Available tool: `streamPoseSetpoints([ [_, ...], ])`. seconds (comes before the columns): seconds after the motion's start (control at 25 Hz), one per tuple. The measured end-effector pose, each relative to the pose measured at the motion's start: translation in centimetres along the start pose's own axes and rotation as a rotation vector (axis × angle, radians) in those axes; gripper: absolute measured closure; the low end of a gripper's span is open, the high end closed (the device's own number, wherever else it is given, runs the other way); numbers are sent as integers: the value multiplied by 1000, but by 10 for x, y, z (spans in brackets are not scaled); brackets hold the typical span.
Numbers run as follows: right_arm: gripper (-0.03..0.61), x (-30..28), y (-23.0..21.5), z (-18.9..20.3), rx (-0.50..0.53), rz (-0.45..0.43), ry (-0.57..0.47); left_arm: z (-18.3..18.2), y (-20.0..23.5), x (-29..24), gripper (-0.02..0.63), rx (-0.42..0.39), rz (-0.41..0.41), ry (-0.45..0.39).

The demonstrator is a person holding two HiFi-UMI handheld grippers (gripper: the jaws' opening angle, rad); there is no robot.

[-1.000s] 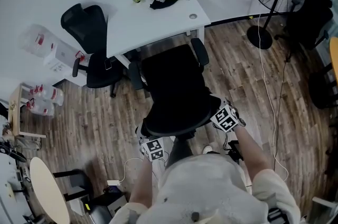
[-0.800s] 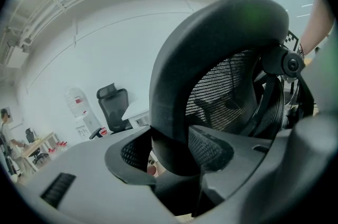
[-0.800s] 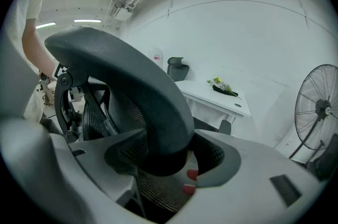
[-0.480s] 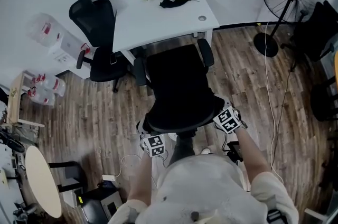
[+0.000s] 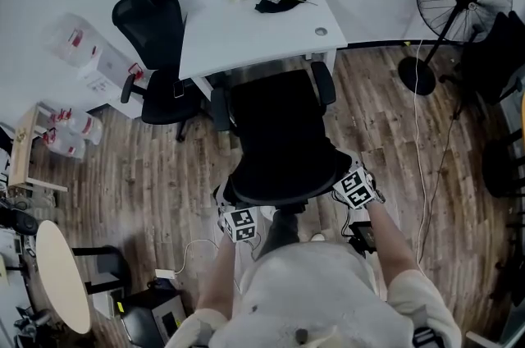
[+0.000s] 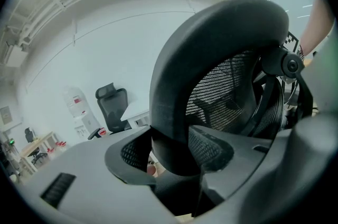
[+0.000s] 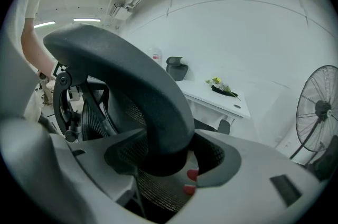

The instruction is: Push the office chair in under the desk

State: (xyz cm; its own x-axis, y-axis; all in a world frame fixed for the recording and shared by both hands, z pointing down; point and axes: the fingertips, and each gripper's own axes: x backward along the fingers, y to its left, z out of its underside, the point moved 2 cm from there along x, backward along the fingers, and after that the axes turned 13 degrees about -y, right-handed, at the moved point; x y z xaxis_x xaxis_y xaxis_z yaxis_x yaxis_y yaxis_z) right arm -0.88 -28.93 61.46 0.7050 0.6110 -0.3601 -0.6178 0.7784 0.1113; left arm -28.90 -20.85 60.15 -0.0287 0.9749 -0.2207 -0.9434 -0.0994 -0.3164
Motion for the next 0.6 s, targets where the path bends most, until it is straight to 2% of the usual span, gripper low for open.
streamPoseSetpoints([
  [0.6,307,-34,-27,-3,-2,3,-2,1,10,-43,380,4,7,-6],
])
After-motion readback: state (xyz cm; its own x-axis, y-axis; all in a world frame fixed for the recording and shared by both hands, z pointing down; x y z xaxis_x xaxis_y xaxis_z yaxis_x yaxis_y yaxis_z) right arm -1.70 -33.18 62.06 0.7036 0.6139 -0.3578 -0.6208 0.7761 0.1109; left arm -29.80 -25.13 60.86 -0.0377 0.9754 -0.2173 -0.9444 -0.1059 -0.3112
